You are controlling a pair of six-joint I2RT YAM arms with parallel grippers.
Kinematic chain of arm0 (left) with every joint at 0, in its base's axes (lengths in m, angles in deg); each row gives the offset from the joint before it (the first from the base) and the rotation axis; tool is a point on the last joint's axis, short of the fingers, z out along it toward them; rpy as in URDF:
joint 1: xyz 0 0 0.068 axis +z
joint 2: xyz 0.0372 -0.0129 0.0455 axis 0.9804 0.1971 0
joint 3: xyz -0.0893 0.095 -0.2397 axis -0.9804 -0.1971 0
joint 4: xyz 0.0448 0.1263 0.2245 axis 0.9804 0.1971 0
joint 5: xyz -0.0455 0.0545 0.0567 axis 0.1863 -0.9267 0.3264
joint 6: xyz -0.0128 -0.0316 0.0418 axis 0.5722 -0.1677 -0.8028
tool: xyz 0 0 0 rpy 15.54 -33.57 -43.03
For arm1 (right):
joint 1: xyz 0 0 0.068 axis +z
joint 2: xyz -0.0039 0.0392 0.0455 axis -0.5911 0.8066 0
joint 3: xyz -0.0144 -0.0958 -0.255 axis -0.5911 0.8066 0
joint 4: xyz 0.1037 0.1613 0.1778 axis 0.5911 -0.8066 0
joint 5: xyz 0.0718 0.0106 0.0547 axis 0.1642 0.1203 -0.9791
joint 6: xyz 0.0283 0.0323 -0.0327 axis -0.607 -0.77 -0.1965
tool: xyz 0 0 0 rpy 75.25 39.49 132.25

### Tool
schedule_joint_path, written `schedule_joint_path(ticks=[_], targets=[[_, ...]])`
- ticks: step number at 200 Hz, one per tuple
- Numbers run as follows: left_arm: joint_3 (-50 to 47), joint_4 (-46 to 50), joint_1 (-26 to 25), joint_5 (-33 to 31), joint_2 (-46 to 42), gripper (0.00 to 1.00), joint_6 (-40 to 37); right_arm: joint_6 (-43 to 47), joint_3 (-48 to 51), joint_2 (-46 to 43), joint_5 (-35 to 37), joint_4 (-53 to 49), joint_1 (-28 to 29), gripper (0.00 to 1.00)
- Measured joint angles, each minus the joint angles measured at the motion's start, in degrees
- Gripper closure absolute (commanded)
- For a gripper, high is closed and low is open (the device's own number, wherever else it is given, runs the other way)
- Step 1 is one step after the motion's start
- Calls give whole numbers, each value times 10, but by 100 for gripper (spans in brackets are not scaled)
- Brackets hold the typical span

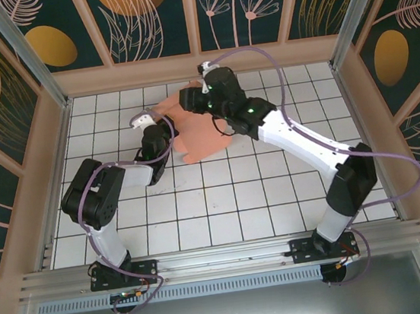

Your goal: Fold the paper box

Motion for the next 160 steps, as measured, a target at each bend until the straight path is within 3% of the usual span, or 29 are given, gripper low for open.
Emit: schedule_joint_path(ticks=[46,160], targets=[[-9,3,-3,-9,0,100,-12,2,-61,52,0,-35,-2,49],[-24,3,-6,-22,-12,100,-16,-15,-71,82,-30,-56,-20,71]])
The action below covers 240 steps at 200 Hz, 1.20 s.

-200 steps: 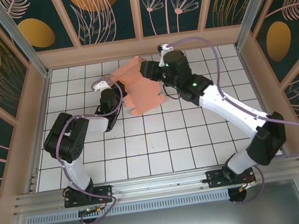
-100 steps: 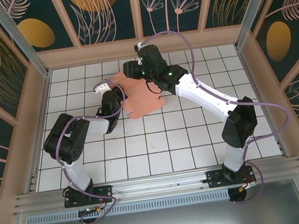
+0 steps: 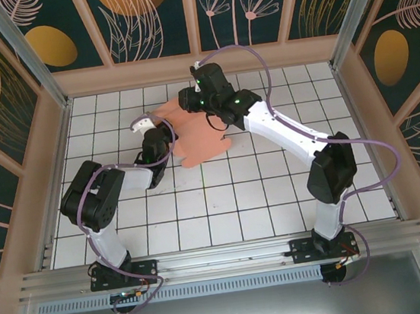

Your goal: Fold the paper box

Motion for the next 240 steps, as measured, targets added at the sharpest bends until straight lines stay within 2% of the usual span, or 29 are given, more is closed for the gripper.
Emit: schedule_joint_path(ticks=[105,186,220,240], targets=[[-3,0,0,-4,-2,100,-4,-8,0,19,-17,-3,-11,71],[-4,0,0,-4,-2,100,-6,-34,-30,39,-33,-24,-19,85],[-4,0,-1,-4,-2,100,-6,-45,-33,40,-38,-26,-21,100],[-4,0,-1,-4,-2,100,-6,-49,-35,40,-43,-26,-21,100]])
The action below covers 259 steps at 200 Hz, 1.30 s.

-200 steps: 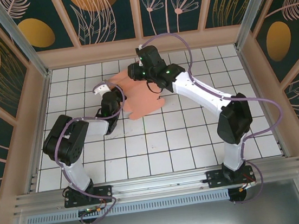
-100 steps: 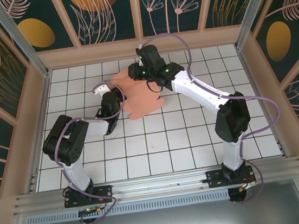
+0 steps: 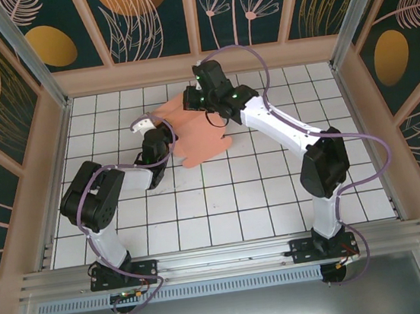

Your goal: Fold the paper box

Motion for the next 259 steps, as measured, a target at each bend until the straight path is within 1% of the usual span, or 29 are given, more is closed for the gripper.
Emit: schedule_joint_path(ticks=[10,18,24,38,45,53,66,72,85,95,109,128,173,192,210,223,246,259], targets=[[0,0,0,0,0,100,0,0,-1,0,-1,0,0,100],[0,0,0,0,0,100,0,-1,-1,0,-1,0,0,89],[0,0,0,0,0,100,0,-1,-1,0,-1,0,0,86],[0,0,0,0,0,100,0,-1,-1,0,-1,-1,0,86],[0,0,0,0,0,100,0,-1,-1,0,-1,-1,0,90],[0,0,0,0,0,100,0,1,-1,0,-1,-2,0,93],[0,0,0,0,0,100,0,0,-1,0,-1,-2,0,92],[0,0,0,0,0,100,0,0,-1,0,-1,-2,0,88],[0,0,0,0,0,100,0,2,-1,0,-3,-2,0,74],[0,0,0,0,0,100,0,1,-1,0,-3,-2,0,67],[0,2,0,0,0,100,0,5,5,-4,-1,4,0,61],[0,9,0,3,0,100,0,10,37,-28,9,19,0,58],[7,46,0,9,-2,100,0,22,152,-150,33,80,-2,56],[7,65,0,19,-10,100,-1,35,190,-205,27,110,-18,56],[11,89,0,34,-19,100,-7,47,222,-243,2,137,-57,57],[19,110,0,49,-25,100,-14,54,248,-259,-25,153,-97,57],[41,153,0,85,-37,100,-26,72,286,-261,-80,165,-159,58],[57,180,0,113,-42,100,-31,87,300,-255,-115,165,-185,61]])
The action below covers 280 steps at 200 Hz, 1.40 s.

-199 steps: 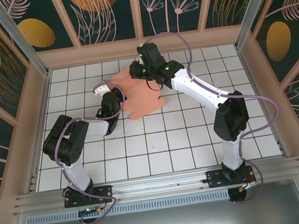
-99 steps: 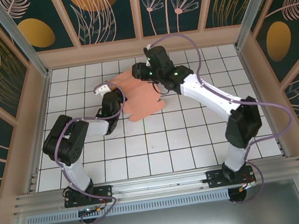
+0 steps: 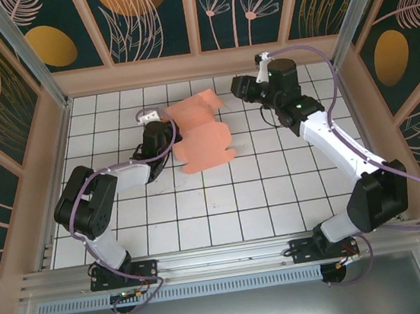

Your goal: Fold the paper box

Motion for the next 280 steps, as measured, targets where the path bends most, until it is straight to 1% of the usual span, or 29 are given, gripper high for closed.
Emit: schedule_joint_path(ticks=[37,73,92,129,147,169,204,235,280], targets=[[21,50,0,63,-5,100,-5,31,26,17,-131,22,-43,62],[27,87,0,101,-5,100,-3,66,26,45,-237,32,-54,60],[33,92,0,114,-5,100,-3,84,26,59,-265,32,-51,60],[39,98,0,129,-5,100,1,111,23,80,-290,28,-48,60],[40,106,0,132,-5,100,4,122,21,83,-295,25,-40,60],[58,122,0,133,2,100,8,133,20,83,-297,20,-26,63],[83,140,0,133,11,100,12,148,18,83,-291,8,-11,63],[87,156,0,136,16,100,18,176,-4,90,-248,-21,12,64],[97,175,0,139,20,100,19,213,-10,91,-159,-33,55,66]])
